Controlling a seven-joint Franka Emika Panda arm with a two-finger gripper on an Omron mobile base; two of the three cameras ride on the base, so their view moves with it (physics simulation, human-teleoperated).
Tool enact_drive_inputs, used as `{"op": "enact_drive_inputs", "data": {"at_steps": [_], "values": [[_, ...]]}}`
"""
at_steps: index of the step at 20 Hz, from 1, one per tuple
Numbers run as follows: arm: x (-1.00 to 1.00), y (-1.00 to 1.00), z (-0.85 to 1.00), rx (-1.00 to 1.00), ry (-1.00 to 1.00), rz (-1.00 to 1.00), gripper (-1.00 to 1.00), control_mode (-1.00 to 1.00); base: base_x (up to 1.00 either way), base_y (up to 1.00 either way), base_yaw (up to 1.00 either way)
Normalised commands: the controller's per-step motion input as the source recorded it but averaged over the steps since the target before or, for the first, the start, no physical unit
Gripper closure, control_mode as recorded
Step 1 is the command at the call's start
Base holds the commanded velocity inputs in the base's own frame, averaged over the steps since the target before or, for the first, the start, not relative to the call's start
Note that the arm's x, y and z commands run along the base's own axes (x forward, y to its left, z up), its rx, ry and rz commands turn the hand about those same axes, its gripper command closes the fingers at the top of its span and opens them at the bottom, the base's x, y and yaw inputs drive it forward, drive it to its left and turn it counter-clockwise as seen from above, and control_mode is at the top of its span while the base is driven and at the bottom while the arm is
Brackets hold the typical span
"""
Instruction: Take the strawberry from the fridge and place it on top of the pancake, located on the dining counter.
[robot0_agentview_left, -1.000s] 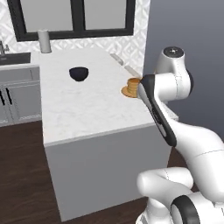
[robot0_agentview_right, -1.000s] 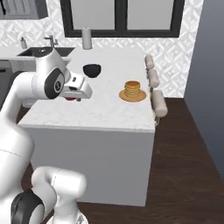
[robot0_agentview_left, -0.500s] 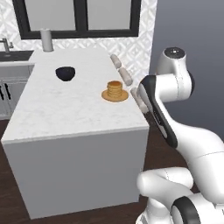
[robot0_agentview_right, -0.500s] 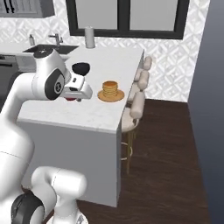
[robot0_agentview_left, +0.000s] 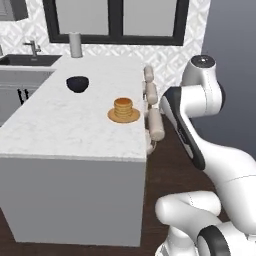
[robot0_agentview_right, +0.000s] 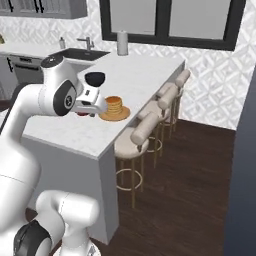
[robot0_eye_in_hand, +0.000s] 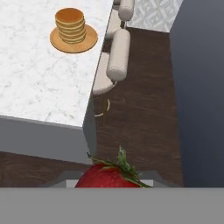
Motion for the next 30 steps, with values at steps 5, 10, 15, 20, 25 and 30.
{"op": "enact_drive_inputs", "data": {"at_steps": [5, 10, 15, 20, 25, 30], "values": [[0.0, 0.0, 0.0, 0.0, 0.0, 0.0, 1.0, 1.0, 0.46, -0.84, 0.47], [0.0, 0.0, 0.0, 0.0, 0.0, 0.0, 1.0, 1.0, 0.29, -0.78, 0.53], [0.0, 0.0, 0.0, 0.0, 0.0, 0.0, 1.0, 1.0, 0.42, -0.64, 0.59], [0.0, 0.0, 0.0, 0.0, 0.0, 0.0, 1.0, 1.0, 0.03, -0.89, 0.52], [0.0, 0.0, 0.0, 0.0, 0.0, 0.0, 1.0, 1.0, -0.46, -1.0, 0.5], [0.0, 0.0, 0.0, 0.0, 0.0, 0.0, 1.0, 1.0, -0.13, -0.99, 0.48]]}}
